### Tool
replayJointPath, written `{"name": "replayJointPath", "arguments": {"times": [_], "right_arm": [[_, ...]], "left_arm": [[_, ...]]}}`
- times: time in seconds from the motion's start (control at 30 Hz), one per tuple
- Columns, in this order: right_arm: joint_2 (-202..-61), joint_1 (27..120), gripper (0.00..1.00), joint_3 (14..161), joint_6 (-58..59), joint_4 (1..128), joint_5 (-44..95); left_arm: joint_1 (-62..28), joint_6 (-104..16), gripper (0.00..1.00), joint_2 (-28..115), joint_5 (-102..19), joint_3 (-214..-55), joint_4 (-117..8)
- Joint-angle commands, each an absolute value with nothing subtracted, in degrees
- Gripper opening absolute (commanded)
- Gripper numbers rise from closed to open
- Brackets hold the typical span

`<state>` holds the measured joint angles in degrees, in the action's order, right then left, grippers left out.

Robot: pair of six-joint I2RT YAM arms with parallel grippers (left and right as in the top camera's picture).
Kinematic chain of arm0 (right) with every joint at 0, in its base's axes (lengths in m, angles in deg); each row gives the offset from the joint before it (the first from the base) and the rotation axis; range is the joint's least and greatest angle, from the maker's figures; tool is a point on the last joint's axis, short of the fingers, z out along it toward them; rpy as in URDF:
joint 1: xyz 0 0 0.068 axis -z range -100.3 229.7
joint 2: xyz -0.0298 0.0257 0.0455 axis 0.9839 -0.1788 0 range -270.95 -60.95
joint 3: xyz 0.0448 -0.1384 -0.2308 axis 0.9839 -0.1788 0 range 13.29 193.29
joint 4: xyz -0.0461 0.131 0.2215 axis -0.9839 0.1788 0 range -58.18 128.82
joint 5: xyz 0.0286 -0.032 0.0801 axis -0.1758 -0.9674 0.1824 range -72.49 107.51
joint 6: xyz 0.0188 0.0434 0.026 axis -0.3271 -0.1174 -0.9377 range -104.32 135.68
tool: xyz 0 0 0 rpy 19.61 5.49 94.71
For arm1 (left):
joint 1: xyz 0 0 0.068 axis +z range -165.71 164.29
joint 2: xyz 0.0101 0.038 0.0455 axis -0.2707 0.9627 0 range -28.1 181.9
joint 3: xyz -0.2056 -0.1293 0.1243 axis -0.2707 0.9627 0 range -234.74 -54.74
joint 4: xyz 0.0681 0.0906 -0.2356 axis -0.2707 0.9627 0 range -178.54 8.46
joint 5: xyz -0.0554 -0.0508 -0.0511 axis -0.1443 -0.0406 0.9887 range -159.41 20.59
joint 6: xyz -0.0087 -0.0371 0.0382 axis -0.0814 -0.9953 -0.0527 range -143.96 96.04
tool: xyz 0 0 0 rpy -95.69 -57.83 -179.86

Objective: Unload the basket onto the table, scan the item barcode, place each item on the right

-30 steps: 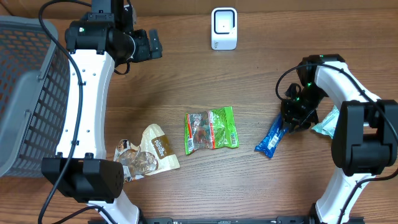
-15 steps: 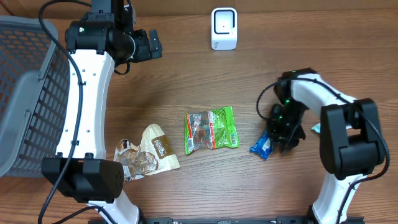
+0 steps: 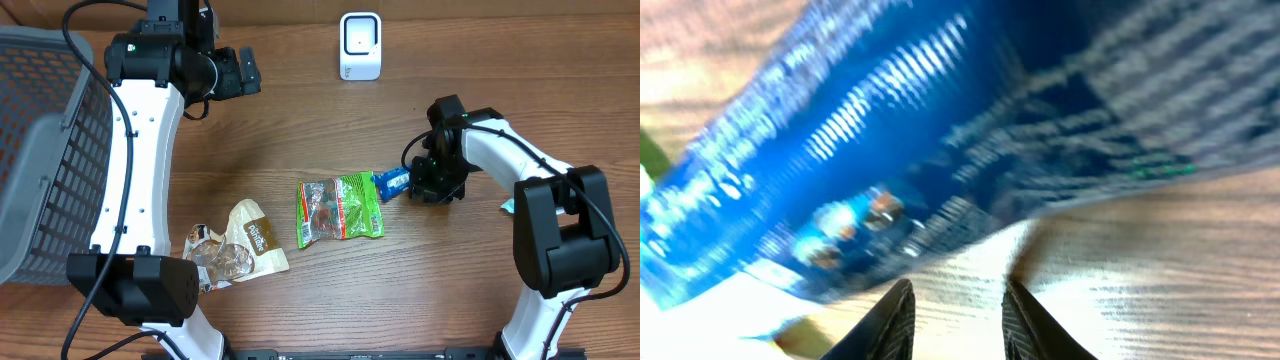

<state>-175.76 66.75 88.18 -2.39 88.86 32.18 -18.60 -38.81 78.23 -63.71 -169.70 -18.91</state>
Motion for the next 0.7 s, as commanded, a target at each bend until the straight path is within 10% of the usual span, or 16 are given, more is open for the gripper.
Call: {"name": "replayJointPath", "arguments": {"times": [0.0, 0.43, 0.67], "right_arm": [[-174.93, 68.22, 0.31, 91.87, -5.08, 90.34, 28.01], [-173.22, 74.07, 0.70, 101.62, 16.96, 90.89, 22.74], [-179.69, 82.47, 0.74, 101.43, 29.90, 89.71, 35.79]], "left_arm": [[-18.84, -39.38, 1.00, 78.36, -64.04, -170.51, -18.93], [-18.84, -39.38, 1.00, 78.36, -64.06, -170.51, -18.93], [-18.84, -39.38, 1.00, 78.36, -64.06, -170.51, -18.93]]}}
